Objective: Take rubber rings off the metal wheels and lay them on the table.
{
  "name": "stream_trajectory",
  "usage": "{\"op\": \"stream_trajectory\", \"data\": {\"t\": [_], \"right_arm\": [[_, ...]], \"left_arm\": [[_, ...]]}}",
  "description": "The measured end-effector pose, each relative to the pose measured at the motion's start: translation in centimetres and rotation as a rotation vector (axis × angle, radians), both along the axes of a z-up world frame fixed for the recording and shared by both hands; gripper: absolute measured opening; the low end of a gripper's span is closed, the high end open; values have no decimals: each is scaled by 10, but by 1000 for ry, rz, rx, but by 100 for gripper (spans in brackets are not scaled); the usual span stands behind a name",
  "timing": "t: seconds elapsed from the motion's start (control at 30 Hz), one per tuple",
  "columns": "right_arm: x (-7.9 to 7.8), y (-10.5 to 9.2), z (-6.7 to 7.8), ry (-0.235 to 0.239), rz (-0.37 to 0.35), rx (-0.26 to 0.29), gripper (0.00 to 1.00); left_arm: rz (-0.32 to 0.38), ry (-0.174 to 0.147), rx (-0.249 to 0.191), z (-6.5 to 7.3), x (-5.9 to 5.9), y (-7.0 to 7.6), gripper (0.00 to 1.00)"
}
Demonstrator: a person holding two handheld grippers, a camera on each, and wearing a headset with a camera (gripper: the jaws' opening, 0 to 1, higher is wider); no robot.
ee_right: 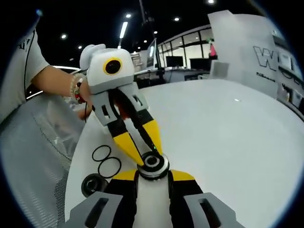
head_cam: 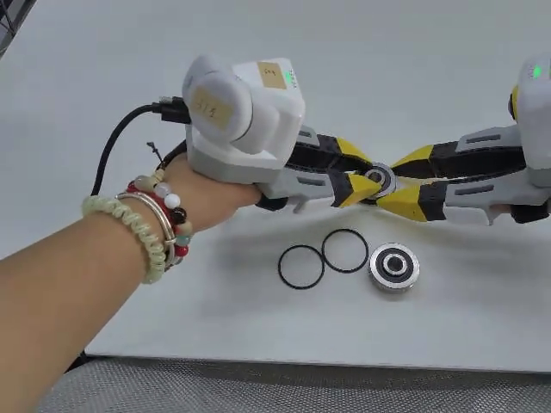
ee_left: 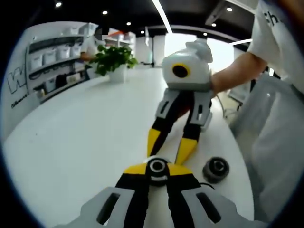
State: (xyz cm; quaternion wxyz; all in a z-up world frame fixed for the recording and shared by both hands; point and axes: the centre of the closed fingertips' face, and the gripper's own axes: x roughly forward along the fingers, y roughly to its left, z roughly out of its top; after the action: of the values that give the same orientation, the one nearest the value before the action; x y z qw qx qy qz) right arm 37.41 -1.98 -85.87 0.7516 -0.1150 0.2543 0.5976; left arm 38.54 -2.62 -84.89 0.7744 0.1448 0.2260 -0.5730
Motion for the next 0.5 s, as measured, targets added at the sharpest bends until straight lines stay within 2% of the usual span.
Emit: {"op": "stream_trajectory", "data": {"t": [0.33, 0.37, 0.5], "right_arm": [[3, -8, -2, -27, 14, -16, 15], [3, -10, -4, -31, 18, -33, 13], [4, -9, -5, -59, 24, -40, 12]], "left_arm": [[10, 2, -2, 1, 1, -4, 14], [12, 3, -2, 1, 0, -3, 14], [15, 3, -1, 1, 0, -3, 14]]}}
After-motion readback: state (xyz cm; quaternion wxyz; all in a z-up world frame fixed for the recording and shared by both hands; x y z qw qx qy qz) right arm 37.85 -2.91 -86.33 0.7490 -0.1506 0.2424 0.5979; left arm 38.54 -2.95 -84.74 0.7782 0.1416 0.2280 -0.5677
